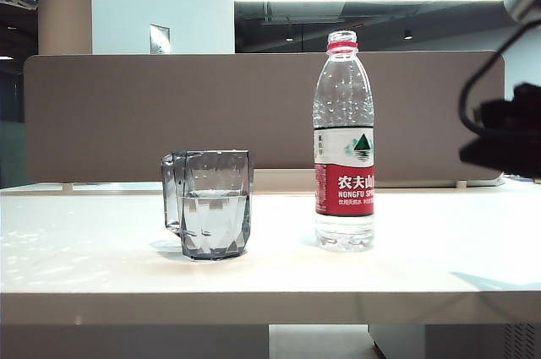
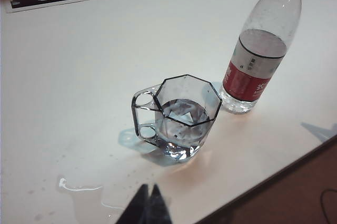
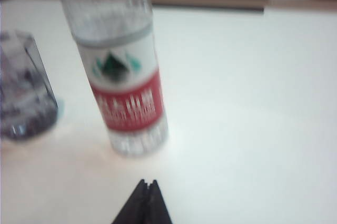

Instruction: Pick up the mineral water bottle on the table and pour water into the mug until it's half full.

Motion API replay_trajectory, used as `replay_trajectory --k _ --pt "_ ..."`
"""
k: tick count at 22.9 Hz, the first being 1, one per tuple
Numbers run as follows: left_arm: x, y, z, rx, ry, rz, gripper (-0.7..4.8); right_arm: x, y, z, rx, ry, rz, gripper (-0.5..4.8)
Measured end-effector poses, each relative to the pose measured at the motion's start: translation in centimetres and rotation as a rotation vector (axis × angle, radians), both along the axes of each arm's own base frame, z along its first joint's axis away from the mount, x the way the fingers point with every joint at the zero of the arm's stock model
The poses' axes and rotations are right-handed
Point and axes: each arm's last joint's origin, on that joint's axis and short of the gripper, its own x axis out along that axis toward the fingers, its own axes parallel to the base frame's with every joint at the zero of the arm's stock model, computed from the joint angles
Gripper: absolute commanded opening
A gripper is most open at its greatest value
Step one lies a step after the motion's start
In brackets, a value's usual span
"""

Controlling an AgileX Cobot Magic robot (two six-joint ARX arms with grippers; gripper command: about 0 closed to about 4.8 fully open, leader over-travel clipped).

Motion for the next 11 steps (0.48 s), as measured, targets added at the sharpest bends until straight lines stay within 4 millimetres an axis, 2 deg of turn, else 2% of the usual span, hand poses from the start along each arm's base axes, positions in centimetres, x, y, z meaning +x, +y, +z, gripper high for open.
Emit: replay_trajectory --k 5,11 --pt "0.0 0.0 0.0 0.000 0.000 0.000 -0.05 -0.9 -0.8 -0.6 -0.078 0.121 -0.014 -0.06" --pt "0.0 0.0 0.0 0.000 0.000 0.000 -0.05 -1.5 -2.6 -0.5 -0.097 0.172 -0.106 -0.05"
